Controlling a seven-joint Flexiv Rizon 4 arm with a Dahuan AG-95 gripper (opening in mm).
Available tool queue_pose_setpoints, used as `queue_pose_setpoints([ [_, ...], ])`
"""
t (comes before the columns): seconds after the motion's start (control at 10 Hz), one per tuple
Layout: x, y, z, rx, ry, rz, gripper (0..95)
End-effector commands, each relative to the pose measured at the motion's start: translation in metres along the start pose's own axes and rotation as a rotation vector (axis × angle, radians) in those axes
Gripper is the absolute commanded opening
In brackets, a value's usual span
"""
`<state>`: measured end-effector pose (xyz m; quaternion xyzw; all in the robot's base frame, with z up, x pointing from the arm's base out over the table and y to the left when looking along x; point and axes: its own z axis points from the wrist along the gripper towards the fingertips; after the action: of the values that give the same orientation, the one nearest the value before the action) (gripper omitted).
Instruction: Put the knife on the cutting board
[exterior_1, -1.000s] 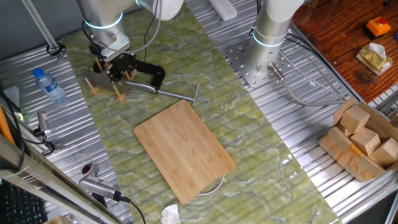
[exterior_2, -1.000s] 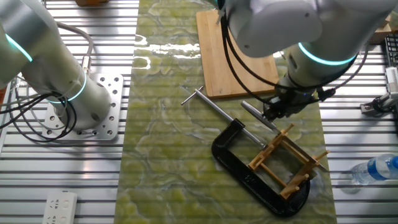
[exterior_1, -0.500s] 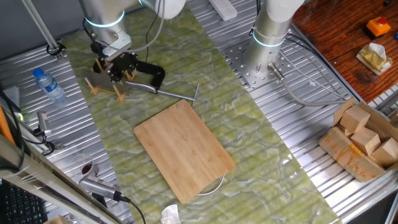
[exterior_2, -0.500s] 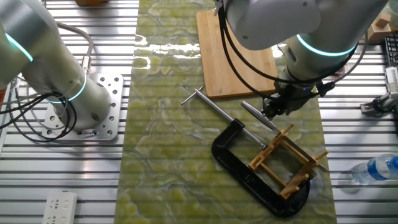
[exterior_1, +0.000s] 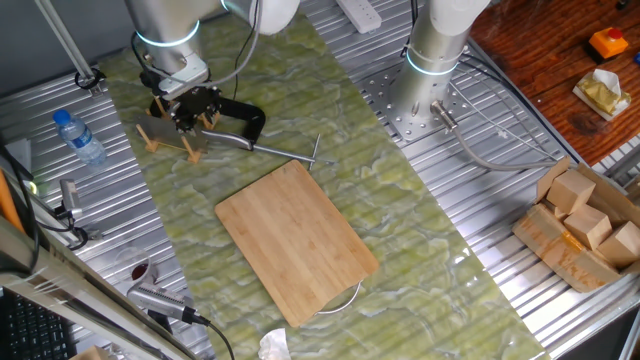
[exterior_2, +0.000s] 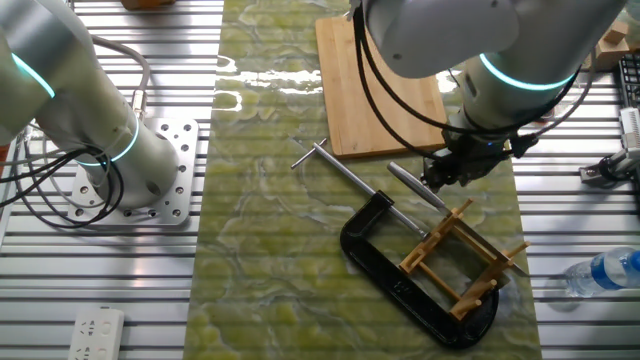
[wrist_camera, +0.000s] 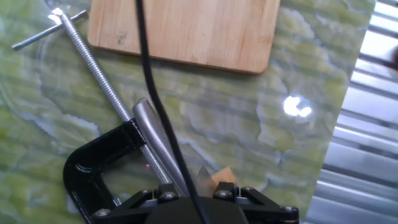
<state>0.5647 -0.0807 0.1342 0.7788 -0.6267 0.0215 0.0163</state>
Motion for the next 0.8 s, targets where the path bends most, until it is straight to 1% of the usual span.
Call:
queue_pose_setpoints([
  [0.1,0.004,-0.003,-0.002,-0.008,0.000,-0.075,38.0],
  [0.3,0.025,-0.011,-0.007,-0.011,-0.003,-0.115,38.0],
  [0.4,0.029,-0.013,-0.007,-0.010,-0.004,-0.122,38.0],
  [0.5,0.038,-0.017,-0.008,-0.009,-0.003,-0.137,38.0],
  [0.8,0.059,-0.030,-0.003,-0.003,-0.001,-0.192,38.0],
])
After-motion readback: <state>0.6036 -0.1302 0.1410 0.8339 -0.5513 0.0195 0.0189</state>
